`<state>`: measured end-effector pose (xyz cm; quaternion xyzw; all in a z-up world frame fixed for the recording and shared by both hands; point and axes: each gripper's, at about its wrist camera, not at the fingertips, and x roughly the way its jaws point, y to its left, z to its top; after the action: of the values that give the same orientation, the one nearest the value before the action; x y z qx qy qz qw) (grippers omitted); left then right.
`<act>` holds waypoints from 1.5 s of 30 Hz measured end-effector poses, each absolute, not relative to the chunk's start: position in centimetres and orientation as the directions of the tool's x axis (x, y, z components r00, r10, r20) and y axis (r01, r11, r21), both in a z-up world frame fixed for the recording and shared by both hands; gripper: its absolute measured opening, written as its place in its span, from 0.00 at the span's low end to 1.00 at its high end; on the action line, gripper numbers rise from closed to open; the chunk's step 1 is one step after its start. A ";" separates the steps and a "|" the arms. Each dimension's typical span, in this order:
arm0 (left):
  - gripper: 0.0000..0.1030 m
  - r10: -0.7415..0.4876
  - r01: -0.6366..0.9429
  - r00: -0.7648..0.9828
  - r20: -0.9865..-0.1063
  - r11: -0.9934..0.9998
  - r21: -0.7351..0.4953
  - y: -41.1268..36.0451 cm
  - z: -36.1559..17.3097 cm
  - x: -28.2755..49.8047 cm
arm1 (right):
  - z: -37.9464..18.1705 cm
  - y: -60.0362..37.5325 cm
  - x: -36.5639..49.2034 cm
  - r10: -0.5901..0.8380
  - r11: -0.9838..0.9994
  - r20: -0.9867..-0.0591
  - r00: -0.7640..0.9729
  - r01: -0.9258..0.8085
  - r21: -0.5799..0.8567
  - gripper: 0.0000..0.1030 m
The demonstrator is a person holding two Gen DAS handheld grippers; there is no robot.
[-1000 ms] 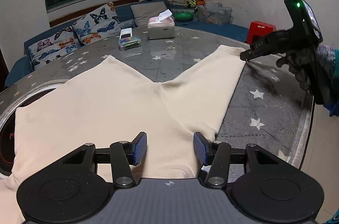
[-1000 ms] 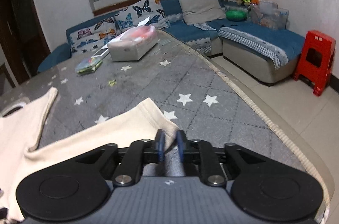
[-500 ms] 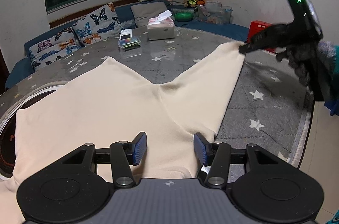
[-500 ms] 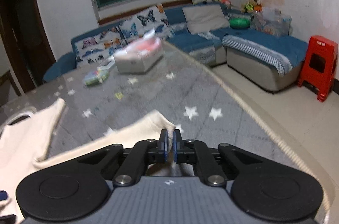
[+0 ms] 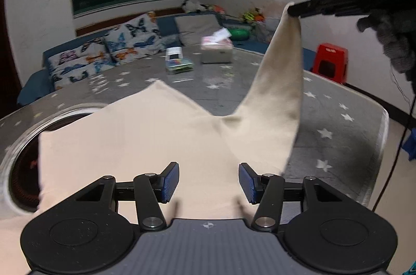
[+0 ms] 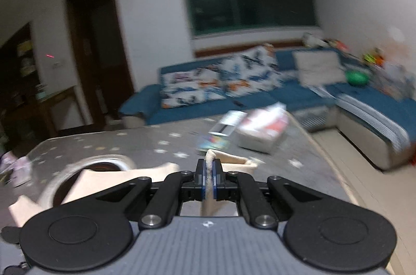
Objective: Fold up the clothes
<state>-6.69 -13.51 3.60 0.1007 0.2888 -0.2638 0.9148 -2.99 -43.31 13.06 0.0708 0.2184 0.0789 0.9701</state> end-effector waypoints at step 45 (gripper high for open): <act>0.53 -0.250 0.274 0.797 -0.550 0.961 -0.040 -2.5 4.2 -7.8 | 5.4 -28.0 -0.5 0.401 0.847 -0.725 0.560 -0.528 0.061 0.11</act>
<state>-7.83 -2.50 4.19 0.0206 0.2871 -0.1381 0.9477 -0.55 -28.01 5.39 -0.0821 0.3876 0.2643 0.8793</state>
